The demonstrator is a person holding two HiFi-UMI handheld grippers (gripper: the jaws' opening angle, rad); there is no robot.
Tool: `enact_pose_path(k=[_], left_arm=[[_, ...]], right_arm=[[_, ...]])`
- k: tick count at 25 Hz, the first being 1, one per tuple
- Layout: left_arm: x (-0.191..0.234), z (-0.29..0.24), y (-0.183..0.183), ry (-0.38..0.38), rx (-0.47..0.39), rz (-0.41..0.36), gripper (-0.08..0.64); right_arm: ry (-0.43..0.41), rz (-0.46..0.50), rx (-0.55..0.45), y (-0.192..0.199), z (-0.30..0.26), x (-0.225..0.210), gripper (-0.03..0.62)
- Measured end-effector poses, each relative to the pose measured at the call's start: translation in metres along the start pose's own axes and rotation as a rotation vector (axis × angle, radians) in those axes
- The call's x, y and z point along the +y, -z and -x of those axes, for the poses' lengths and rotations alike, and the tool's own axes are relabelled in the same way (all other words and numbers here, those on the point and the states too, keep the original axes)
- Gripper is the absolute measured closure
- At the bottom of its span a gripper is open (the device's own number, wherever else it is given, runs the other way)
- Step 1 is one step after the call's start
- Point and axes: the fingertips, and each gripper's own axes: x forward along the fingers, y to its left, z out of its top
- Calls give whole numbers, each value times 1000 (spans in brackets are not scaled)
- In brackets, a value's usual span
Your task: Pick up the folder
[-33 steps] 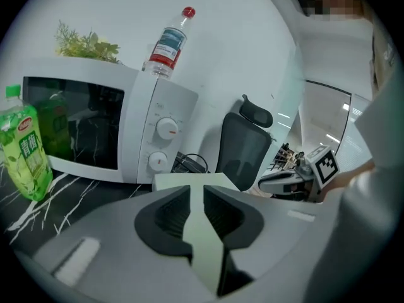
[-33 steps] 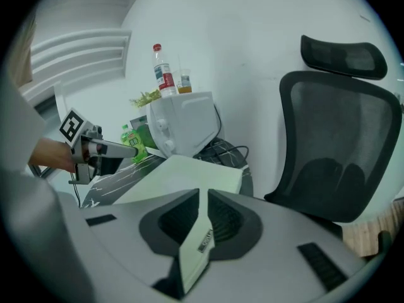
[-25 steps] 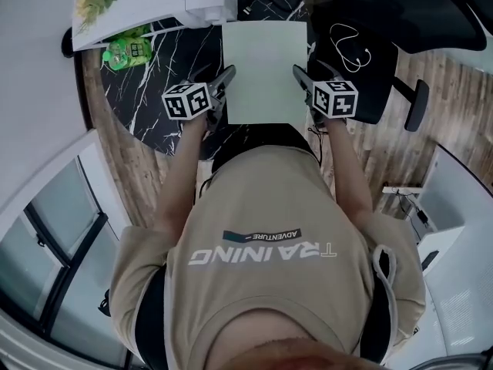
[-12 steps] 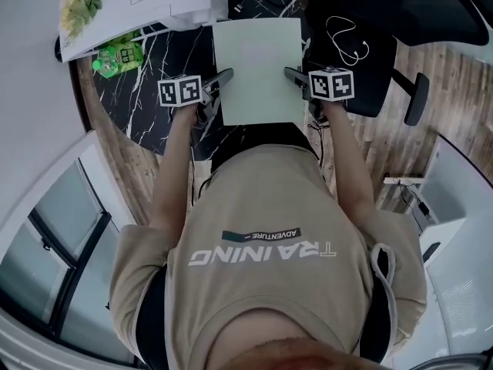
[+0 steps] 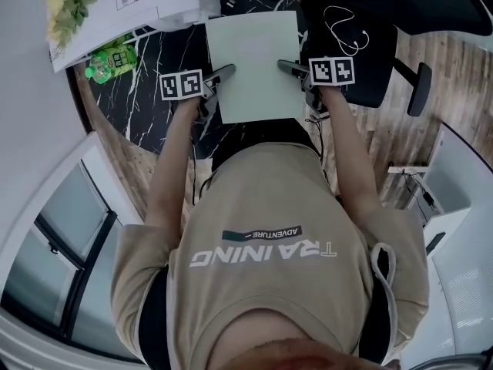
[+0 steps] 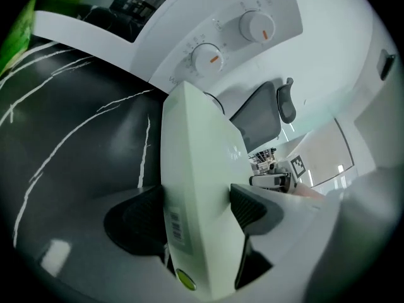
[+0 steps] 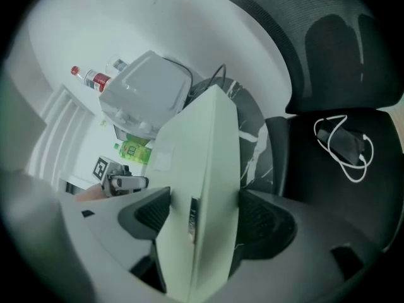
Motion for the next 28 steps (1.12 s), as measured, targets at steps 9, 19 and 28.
enact_pose_path(k=[9,19,28], left_arm=[[-1,0,-6,52,-65,-13,239],[-4,1,-4,-1,7,-11,239],[-15,10,8,22,17,12,238]], right_arm=[[-6,-14,-9,-1,-1,-1,293],[29,35,-3,-3,0,5,289],[62,122,-61,-4,19,23,290]])
